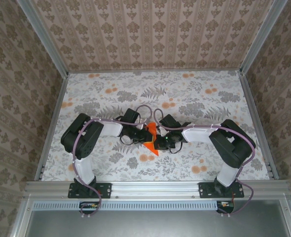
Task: Fold a paper plane with a square sheet of paper (fold left side to right side)
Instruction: Fourth fold the wing at the center of the table.
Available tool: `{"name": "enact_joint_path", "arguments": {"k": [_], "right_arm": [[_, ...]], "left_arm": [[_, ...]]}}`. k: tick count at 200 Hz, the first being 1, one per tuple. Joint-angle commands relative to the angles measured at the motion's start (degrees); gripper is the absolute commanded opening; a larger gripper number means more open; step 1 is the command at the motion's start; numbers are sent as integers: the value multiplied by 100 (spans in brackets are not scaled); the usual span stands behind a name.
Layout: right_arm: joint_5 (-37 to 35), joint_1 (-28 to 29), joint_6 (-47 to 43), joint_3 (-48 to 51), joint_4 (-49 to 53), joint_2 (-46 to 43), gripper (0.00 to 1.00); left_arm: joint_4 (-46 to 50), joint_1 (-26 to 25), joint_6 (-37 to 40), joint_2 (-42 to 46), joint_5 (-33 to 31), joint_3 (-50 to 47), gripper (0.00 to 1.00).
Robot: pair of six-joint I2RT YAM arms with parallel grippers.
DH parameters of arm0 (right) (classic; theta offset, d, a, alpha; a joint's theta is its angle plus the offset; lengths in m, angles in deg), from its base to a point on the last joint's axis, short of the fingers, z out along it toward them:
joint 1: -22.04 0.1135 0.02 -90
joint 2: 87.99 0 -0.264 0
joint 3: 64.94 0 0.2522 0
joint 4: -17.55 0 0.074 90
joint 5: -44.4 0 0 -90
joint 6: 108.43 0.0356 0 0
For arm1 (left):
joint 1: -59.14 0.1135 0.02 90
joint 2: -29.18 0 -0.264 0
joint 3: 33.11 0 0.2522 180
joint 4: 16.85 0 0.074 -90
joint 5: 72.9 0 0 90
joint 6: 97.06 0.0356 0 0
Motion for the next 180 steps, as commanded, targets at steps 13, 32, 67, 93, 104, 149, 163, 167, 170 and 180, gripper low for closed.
{"name": "enact_joint_path", "arguments": {"k": [13, 32, 67, 93, 104, 149, 163, 167, 170, 180], "right_arm": [[-731, 13, -104, 265, 1074, 364, 0], [-731, 13, -106, 282, 1088, 340, 0], [-728, 13, -112, 309, 1090, 323, 0], [-731, 13, -113, 325, 1091, 300, 0], [-729, 13, -113, 327, 1098, 290, 0], [-722, 13, -104, 363, 1119, 245, 0], [-720, 13, -100, 371, 1119, 230, 0], [-722, 13, -100, 378, 1117, 228, 0], [-722, 13, -104, 383, 1120, 219, 0], [-716, 13, -96, 380, 1127, 221, 0]], "left_arm": [[172, 181, 194, -324, -479, 14, 0], [137, 286, 231, -400, -479, 12, 0], [176, 502, 356, -492, -413, 104, 0], [335, 669, 513, -540, -440, 266, 0], [396, 730, 567, -574, -455, 355, 0], [633, 952, 817, -699, -569, 682, 0], [688, 1100, 879, -760, -593, 787, 0], [703, 1141, 902, -781, -595, 824, 0], [716, 1161, 918, -797, -601, 845, 0], [766, 1218, 956, -827, -634, 924, 0]]}}
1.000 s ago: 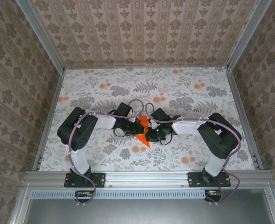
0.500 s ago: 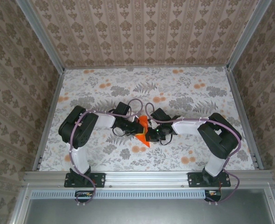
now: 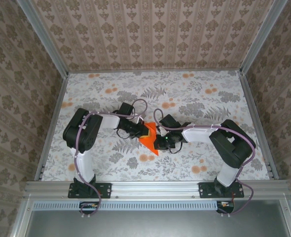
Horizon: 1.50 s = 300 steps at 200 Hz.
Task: Fold a paper plane with a square sheet of paper (fold left side to right side)
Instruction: Fourth fold the wing at the center of the table.
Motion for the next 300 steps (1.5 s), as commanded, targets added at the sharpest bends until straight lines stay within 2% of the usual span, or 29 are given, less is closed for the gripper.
{"name": "enact_joint_path", "arguments": {"k": [1, 178, 212, 240, 274, 300], "right_arm": [[-645, 13, -89, 378, 1154, 233, 0], [-404, 75, -16, 356, 1029, 245, 0], [-206, 77, 186, 369, 514, 193, 0], [-90, 59, 359, 377, -127, -92, 3], [-80, -12, 579, 468, -895, -674, 15], [-359, -143, 401, 520, -927, -1129, 30]], "left_arm": [[100, 496, 360, -302, -1212, 241, 0], [718, 1131, 782, -787, -1397, 1394, 1], [810, 1201, 854, -314, -1358, 1309, 9], [791, 1301, 783, 422, -1399, 910, 22], [671, 1265, 519, 1406, -1359, 230, 36], [424, 1156, 131, 1936, -1315, -377, 43]]}}
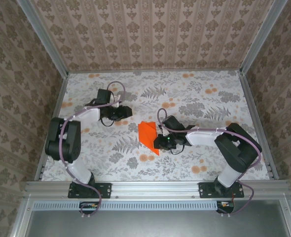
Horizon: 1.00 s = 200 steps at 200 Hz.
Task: Fold a paper plane with a square sheet of paper (fold left side to right side)
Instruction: Fourth fold the wing at the center of the table, then turn over the paper at the center of the table.
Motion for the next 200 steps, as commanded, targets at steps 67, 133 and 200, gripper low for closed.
{"name": "enact_joint_path", "arguments": {"k": [67, 133, 200], "right_arm": [[-467, -522, -1176, -209, 16, -533, 52], [-16, -529, -1447, -1064, -123, 644, 47], [-83, -686, -1444, -1063, -108, 734, 7]], "left_arm": [[-1351, -779, -1411, 276, 322, -1299, 49], [-1663, -972, -1666, -110, 224, -1235, 50], [-1616, -1195, -1680, -328, 245, -1054, 52]]}}
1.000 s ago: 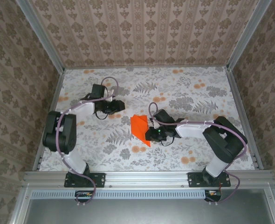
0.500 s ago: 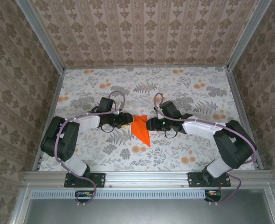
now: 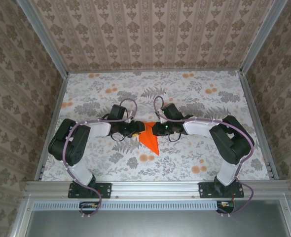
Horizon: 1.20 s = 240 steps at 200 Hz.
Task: Fold a paper plane with a square sheet of paper (fold left side to right side)
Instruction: Turn over the paper at the center of the table.
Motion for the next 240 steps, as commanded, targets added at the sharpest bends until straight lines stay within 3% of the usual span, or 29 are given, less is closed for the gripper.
{"name": "enact_joint_path", "arguments": {"k": [1, 119, 143, 168, 203, 240], "right_arm": [[41, -121, -46, 5, 15, -92, 7], [248, -267, 97, 323, -165, -272, 7], [261, -267, 114, 351, -174, -270, 9], [287, -280, 124, 370, -173, -290, 12], [294, -438, 243, 561, -243, -610, 28], [534, -871, 468, 1056, -527, -1379, 56]], "left_arm": [[-59, -28, -85, -122, 38, 190, 52], [-307, -182, -153, -733, 221, 719, 51], [-347, -187, -149, -894, 280, 868, 45], [-386, -196, -122, -1038, 361, 1053, 30], [-310, -189, 42, -917, 352, 1186, 7], [-104, -150, 209, -488, 292, 1217, 1]]}}
